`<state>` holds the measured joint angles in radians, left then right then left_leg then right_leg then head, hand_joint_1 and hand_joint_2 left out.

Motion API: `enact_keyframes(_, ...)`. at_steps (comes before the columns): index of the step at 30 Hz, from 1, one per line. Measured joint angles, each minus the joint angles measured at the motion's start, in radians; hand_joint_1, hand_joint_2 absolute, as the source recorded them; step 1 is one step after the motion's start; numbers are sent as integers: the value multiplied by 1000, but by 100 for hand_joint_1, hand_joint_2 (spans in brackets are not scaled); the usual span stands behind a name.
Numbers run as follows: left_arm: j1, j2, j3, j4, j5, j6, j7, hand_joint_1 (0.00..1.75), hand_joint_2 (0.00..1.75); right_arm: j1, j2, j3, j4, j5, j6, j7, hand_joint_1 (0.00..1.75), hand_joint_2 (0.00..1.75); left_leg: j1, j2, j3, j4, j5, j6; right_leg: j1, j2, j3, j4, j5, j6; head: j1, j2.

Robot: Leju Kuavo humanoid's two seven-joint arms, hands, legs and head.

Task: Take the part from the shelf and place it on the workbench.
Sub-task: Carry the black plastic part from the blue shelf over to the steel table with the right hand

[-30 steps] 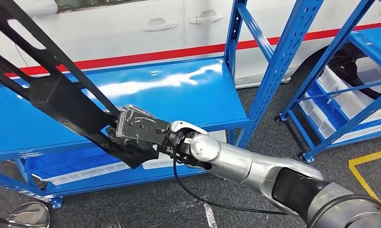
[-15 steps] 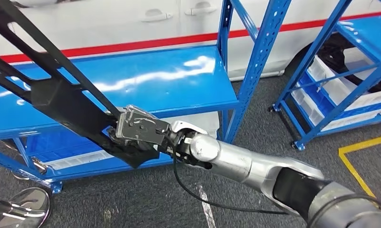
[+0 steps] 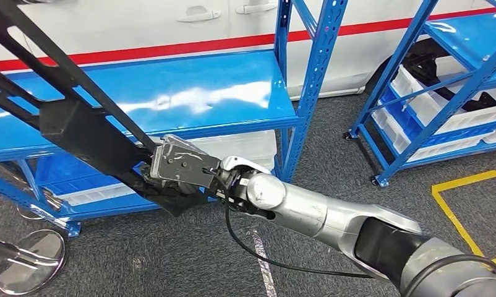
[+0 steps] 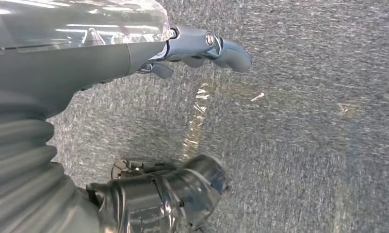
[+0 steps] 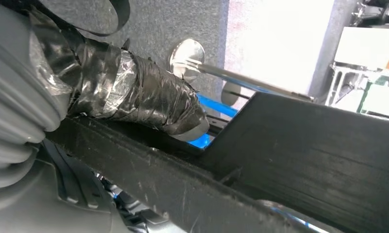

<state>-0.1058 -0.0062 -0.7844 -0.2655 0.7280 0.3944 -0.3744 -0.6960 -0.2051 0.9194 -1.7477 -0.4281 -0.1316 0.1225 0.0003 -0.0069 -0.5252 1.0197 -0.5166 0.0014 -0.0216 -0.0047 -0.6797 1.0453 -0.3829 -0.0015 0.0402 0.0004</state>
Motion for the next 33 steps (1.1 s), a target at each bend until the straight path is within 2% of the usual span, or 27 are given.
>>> enact_keyframes(2,0,0,-1,0,0,0,0,0,175,1,0,0,1,0,0,0,175,175,-3,2,-12,-18,25,13,-4,1,-5,-13,17,12,0,0)
enact_keyframes(3,1,0,-1,0,0,0,0,0,175,3,0,0,2,0,0,0,175,175,-3,4,-17,-27,39,21,-5,2,-12,-6,1,17,0,0)
enact_keyframes(4,3,0,-1,0,0,0,0,0,175,5,-1,0,2,0,0,0,175,175,-1,7,-25,-34,54,31,-4,4,-23,20,-33,19,1,0)
enact_keyframes(5,4,0,-1,0,0,0,0,0,175,6,-1,0,3,0,0,0,175,175,1,10,-34,-36,65,38,-4,4,-38,67,-82,19,1,0)
enact_keyframes(6,4,0,-1,0,0,0,0,0,175,6,-1,0,4,0,0,0,175,175,0,11,-48,-35,75,43,-3,4,-53,129,-135,20,1,0)
enact_keyframes(7,4,0,-2,0,0,0,0,0,175,6,-1,0,4,0,0,0,175,175,-1,11,-61,-32,84,46,-3,4,-64,191,-172,20,1,0)
enact_keyframes(8,4,0,-2,0,1,0,0,0,175,7,-1,1,6,0,0,0,175,175,-2,12,-76,-29,92,46,-3,4,-65,236,-187,22,1,0)
enact_keyframes(9,4,0,-2,0,0,0,0,0,175,7,-1,1,7,0,0,0,175,175,-2,12,-91,-24,100,46,-3,4,-52,253,-180,23,1,0)
enact_keyframes(10,4,0,-2,0,0,-1,0,0,175,7,-1,2,8,1,0,0,175,175,-1,12,-107,-17,107,44,-3,4,-23,237,-158,24,1,0)
enact_keyframes(11,4,-1,-2,0,1,-1,0,0,175,6,-1,2,9,1,0,0,175,175,0,12,-124,-8,113,41,-4,3,20,193,-134,25,1,0)
enact_keyframes(13,4,-2,-2,0,1,-1,0,0,175,4,-1,2,9,2,0,0,175,175,-1,12,-154,12,122,32,-1,4,107,74,-130,22,2,0)
enact_keyframes(14,4,-2,-2,0,1,-1,0,0,175,3,-1,2,9,3,0,0,175,175,-1,12,-162,20,127,27,2,4,130,36,-137,19,3,0)
enact_keyframes(15,5,-3,-2,0,1,0,0,0,175,2,0,2,9,5,0,0,175,175,-1,13,-168,23,134,21,5,5,137,18,-145,16,4,0)
enact_keyframes(17,5,-3,-2,0,1,0,0,0,175,2,0,2,10,10,0,0,175,175,1,12,-176,24,144,9,6,5,126,14,-132,6,6,0)
enact_keyframes(18,6,-2,-2,0,2,0,0,0,175,1,0,2,10,13,0,0,175,175,2,11,-183,31,134,3,4,4,121,10,-125,0,6,0)
enact_keyframes(19,6,-2,-2,0,3,0,1,0,175,1,0,2,10,17,0,0,175,175,4,10,-194,53,107,-2,1,2,113,8,-115,-8,6,0)
enact_keyframes(20,6,-2,-2,0,3,0,1,0,175,1,0,2,11,20,0,0,175,175,7,9,-208,95,65,-8,-1,0,104,6,-105,-15,6,0)
enact_keyframes(22,6,-3,-2,0,3,0,1,0,175,1,0,2,11,23,0,0,175,175,11,9,-235,215,-20,-18,1,-1,85,7,-89,-20,6,0)
enact_keyframes(23,6,-4,-2,0,3,0,1,0,175,1,0,2,12,24,0,0,175,175,13,9,-240,265,-41,-21,2,-2,74,8,-82,-20,6,0)
enact_keyframes(24,6,-4,-2,0,4,0,1,0,175,1,0,2,12,25,0,0,175,175,13,9,-232,288,-40,-22,3,-2,64,10,-75,-19,6,0)
enact_keyframes(25,5,-4,-2,0,4,0,1,0,175,1,0,2,12,25,0,0,175,175,14,9,-207,277,-23,-22,3,-2,53,13,-69,-18,6,0)
enact_keyframes(27,4,-4,-2,0,6,2,1,0,175,1,0,2,12,29,-1,0,175,175,14,8,-119,168,15,-16,3,-1,38,15,-58,-12,6,0)
enact_keyframes(28,3,-4,-2,0,7,2,0,0,175,1,0,2,12,32,-1,-1,175,175,11,7,-74,101,19,-13,3,-1,34,15,-54,-7,6,0)
enact_keyframes(29,1,-4,-2,0,7,2,0,0,175,0,0,2,12,35,-2,-1,175,175,8,6,-43,50,16,-9,3,-3,31,12,-48,-2,6,0)
enact_keyframes(31,0,-4,-4,0,9,4,-2,0,175,0,0,2,12,39,-4,-4,175,175,-2,2,-23,6,12,1,1,-10,29,4,-33,11,6,0)
enact_keyframes(33,2,-4,-5,0,11,9,-6,0,175,1,0,2,12,43,-6,-5,175,175,-1,-3,-26,-9,29,17,-1,-13,23,2,-32,22,6,0)
